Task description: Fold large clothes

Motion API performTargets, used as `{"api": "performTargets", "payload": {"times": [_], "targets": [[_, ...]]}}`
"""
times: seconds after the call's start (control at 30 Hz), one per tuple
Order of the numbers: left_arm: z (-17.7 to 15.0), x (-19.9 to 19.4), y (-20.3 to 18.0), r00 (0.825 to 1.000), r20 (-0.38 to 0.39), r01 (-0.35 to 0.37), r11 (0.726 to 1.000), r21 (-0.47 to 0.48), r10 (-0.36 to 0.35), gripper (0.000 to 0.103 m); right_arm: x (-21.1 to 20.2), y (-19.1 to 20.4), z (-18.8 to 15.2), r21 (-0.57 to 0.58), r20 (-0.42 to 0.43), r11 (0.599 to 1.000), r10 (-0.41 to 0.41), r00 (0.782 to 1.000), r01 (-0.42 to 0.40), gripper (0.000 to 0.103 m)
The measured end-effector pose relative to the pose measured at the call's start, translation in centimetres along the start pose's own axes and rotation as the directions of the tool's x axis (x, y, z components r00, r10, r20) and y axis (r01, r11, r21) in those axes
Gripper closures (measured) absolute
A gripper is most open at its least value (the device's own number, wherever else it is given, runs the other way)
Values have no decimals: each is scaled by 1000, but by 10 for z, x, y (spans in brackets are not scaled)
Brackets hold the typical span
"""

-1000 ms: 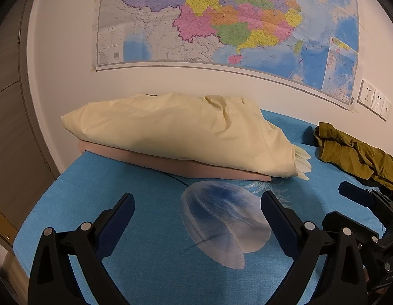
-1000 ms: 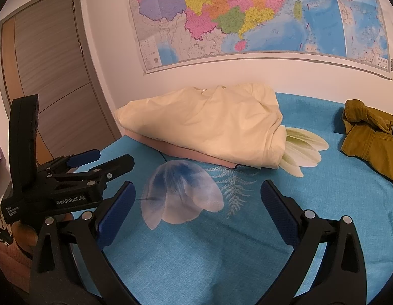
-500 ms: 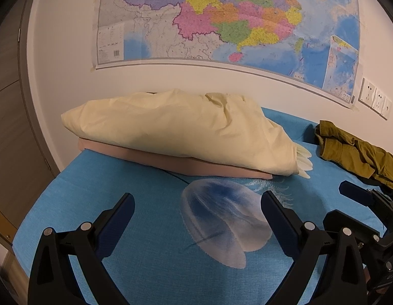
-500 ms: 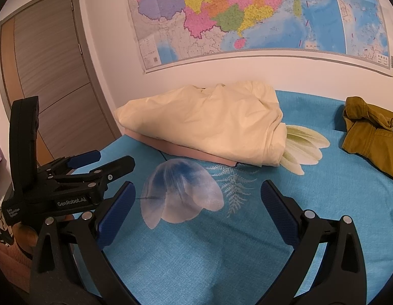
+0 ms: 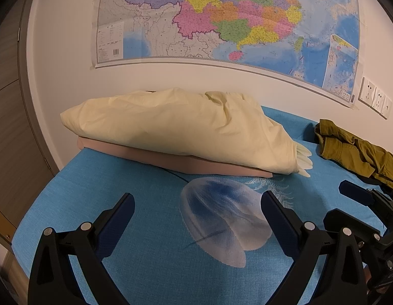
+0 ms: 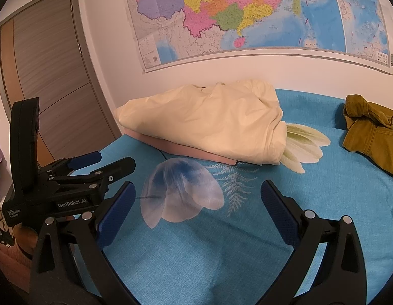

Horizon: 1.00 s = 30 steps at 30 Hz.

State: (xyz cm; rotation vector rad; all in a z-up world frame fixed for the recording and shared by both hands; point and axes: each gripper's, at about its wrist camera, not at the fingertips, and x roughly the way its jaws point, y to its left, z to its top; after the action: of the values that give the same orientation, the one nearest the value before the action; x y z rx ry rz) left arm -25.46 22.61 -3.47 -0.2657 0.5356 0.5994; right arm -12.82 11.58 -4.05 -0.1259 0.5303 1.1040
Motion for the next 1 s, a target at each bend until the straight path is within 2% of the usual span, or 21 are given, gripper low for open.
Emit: {"api": "performTargets", "payload": {"times": [1.0], "targets": [[-1, 6, 0, 1000, -10, 3, 1000, 7, -3, 7, 4, 2, -1, 11, -10, 1000, 5, 1000, -5, 6]]}}
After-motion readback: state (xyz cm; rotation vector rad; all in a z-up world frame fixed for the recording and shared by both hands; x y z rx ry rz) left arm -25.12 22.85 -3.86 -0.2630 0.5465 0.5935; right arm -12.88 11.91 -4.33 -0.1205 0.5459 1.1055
